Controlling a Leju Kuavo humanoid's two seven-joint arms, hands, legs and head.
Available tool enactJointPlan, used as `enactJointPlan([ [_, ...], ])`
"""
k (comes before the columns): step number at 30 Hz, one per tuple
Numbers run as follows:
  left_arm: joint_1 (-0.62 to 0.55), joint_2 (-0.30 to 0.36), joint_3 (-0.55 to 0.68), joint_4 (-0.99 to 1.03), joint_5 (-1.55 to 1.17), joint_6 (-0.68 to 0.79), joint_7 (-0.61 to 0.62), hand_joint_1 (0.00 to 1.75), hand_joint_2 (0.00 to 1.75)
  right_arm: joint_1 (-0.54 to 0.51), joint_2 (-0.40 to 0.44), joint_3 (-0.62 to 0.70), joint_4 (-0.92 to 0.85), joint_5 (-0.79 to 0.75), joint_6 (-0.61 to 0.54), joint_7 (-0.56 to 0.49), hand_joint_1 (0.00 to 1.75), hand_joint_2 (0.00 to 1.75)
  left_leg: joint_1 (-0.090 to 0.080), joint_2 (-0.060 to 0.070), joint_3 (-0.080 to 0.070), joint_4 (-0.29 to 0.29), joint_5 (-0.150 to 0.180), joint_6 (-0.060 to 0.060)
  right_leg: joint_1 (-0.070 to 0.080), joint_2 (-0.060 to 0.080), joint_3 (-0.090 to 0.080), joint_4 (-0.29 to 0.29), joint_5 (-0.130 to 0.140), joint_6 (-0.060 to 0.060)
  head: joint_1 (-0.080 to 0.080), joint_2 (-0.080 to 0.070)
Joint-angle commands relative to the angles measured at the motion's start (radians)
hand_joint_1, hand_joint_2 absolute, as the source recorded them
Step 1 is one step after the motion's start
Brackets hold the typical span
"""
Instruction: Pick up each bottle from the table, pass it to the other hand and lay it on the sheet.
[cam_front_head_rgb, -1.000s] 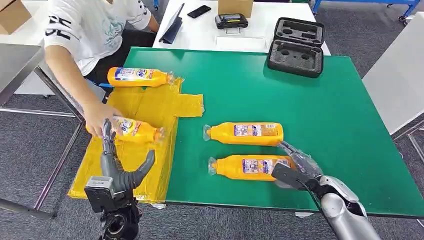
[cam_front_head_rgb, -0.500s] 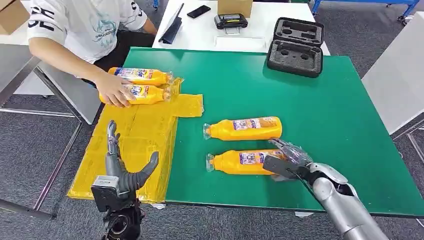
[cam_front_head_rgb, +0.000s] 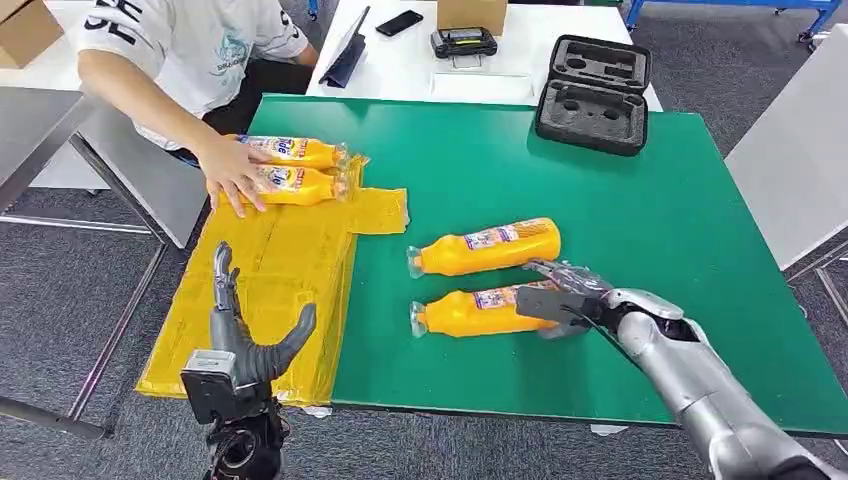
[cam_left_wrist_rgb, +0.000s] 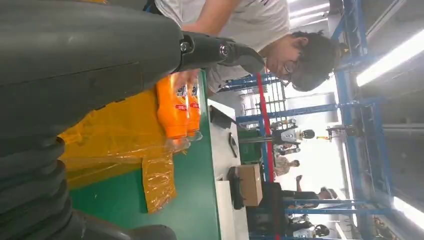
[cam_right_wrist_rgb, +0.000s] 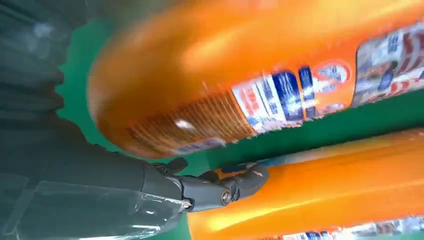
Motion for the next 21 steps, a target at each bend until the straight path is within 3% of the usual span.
enactJointPlan([
  [1, -0.046, 0.014, 0.001, 0.074, 0.011, -0.001, 0.007, 0.0, 1.75, -0.079, 0.019, 0.131, 0.104, -0.017, -0.006, -0.003, 0.86, 1.75, 0.0, 0.002, 0.005, -0.001, -0.002, -0.001, 0.0, 0.002, 0.005, -0.001, -0.001, -0.001, 0.0, 0.0],
  [5, -0.044, 0.014, 0.0, 0.072, 0.011, 0.0, 0.007, 0.0, 1.75, -0.08, 0.018, 0.132, 0.107, -0.019, -0.008, -0.002, 0.86, 1.75, 0.001, 0.002, 0.01, -0.001, -0.004, -0.002, 0.001, 0.003, 0.01, -0.001, -0.003, -0.003, 0.0, 0.0],
  [6, -0.043, 0.015, -0.001, 0.07, 0.012, 0.0, 0.007, 0.0, 1.75, -0.08, 0.018, 0.135, 0.108, -0.02, -0.012, -0.003, 1.36, 1.75, 0.0, 0.001, 0.006, -0.001, -0.002, -0.001, 0.001, 0.001, 0.005, -0.001, -0.001, -0.002, 0.0, 0.0],
  [8, -0.035, 0.018, -0.005, 0.074, 0.014, 0.005, 0.007, 0.0, 1.75, -0.076, 0.023, 0.153, 0.121, -0.025, -0.015, -0.01, 1.57, 1.75, 0.0, 0.001, 0.006, -0.001, -0.002, -0.001, 0.0, 0.002, 0.005, -0.001, -0.001, -0.002, 0.0, 0.0],
  [17, -0.059, 0.02, -0.023, 0.1, 0.021, -0.003, 0.027, 0.0, 1.75, 0.001, 0.02, 0.15, 0.119, -0.073, -0.065, -0.055, 1.71, 1.75, 0.001, -0.001, 0.005, -0.002, -0.001, -0.001, 0.001, -0.001, 0.005, -0.002, -0.001, -0.001, 0.0, 0.0],
  [20, -0.058, 0.022, -0.024, 0.095, 0.027, -0.004, 0.038, 0.0, 1.75, 0.034, 0.016, 0.12, 0.076, -0.124, -0.067, -0.106, 1.75, 1.75, 0.001, -0.002, 0.006, -0.002, -0.001, -0.001, 0.001, -0.001, 0.006, -0.002, -0.001, -0.001, 0.0, 0.0],
  [21, -0.048, 0.025, -0.018, 0.088, 0.057, -0.03, 0.053, 0.0, 1.75, 0.069, 0.019, 0.079, 0.032, -0.18, -0.068, -0.167, 1.75, 1.75, 0.001, -0.001, 0.005, -0.001, -0.001, -0.001, 0.001, -0.001, 0.004, -0.002, -0.001, -0.001, 0.0, 0.0],
])
